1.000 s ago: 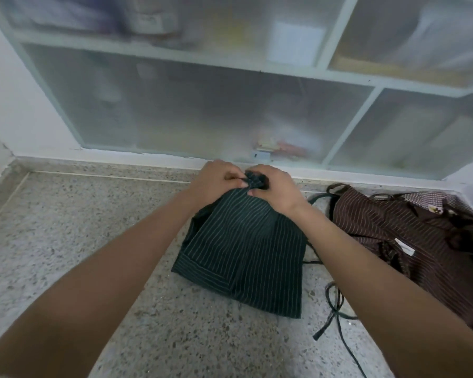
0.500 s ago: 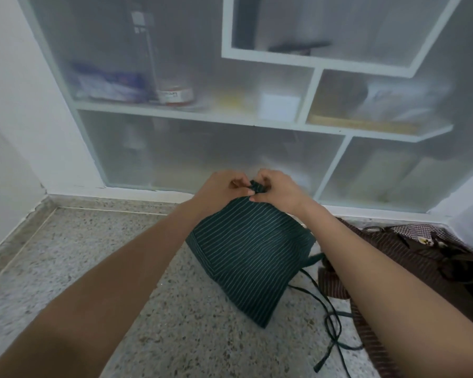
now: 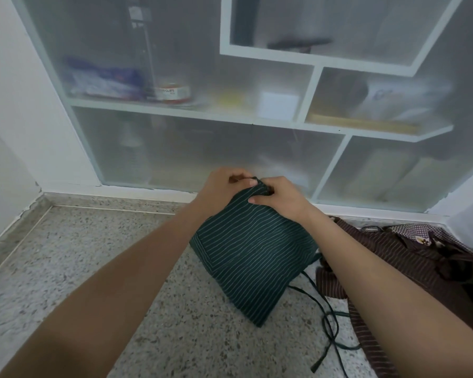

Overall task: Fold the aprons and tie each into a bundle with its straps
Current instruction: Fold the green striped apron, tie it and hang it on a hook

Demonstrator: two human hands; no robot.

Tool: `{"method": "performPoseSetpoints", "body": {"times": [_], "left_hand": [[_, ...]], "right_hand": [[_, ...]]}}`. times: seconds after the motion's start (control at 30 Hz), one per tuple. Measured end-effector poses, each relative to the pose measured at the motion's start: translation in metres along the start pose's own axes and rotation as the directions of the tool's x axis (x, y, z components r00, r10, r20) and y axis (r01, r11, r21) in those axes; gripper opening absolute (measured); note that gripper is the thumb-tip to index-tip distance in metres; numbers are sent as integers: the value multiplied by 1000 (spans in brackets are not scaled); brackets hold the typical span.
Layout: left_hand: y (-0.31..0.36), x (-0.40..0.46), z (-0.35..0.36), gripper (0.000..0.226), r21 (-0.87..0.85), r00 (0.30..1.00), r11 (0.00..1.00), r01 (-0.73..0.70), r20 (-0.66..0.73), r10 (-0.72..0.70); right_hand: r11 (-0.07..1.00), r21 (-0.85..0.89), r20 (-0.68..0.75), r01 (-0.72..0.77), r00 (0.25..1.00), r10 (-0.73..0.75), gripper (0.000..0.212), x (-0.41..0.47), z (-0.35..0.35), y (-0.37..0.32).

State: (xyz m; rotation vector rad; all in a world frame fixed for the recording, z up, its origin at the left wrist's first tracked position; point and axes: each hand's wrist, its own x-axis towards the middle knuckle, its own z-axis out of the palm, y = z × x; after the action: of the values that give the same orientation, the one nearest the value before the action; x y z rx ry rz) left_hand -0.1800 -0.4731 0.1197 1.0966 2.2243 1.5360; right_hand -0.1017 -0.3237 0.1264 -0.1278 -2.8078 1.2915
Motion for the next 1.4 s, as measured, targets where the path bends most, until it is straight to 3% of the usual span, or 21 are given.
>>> {"method": "performPoseSetpoints", "body": {"times": [0.17,0.3,0.43,0.6,0.7,0.77,0.87,0.93,1.1,1.2,1.3,1.4], "left_hand": [[-7,-2,0,8,-16,1000,1000,20,-12,-21],[-8,-3,-2,4,-40,999,999,26,-41,-28],[-6,-3,-4,9,-63,994,997,42,-99,-48],[-3,-5,-7,29,-146,996,989,28,-85,-41],[-6,-7,-10,38,-169,991,976,137,9,-137],[-12,-11,-12,35,-74,976,977,197,104,-189],[-18,-16,-13,8,45,967,982,182,174,-187],[-22,-16,-12,22,82,975,982,169,134,-179],[-23,-18,-6,18,81,974,981,175,132,-184],[-20,-22,-2,20,188,966,971,149,184,-183],[-16,-30,5,20,361,973,927,101,159,-168],[-18,-44,13,20,442,991,894,78,63,-117]], "right_hand": [[1000,-1,8,-23,1000,23,24,2,1,0],[998,42,-47,-36,998,38,16,5,-1,-1],[979,166,-126,-119,982,140,36,5,-1,-8],[977,174,-38,-123,991,131,10,4,1,-13],[982,176,-38,-76,996,84,11,1,-1,-15],[978,202,-70,-42,996,57,8,-1,-2,-16],[968,248,-112,-32,992,62,15,-4,-4,-15],[961,271,-127,-58,987,95,15,-4,-2,-13],[990,137,-292,-33,954,72,13,-4,5,-9],[997,76,-321,-12,946,36,7,-6,8,-9],[999,-39,-301,-20,954,8,9,-10,10,-10],[998,-17,-132,-55,990,52,9,-21,9,-9]]}}
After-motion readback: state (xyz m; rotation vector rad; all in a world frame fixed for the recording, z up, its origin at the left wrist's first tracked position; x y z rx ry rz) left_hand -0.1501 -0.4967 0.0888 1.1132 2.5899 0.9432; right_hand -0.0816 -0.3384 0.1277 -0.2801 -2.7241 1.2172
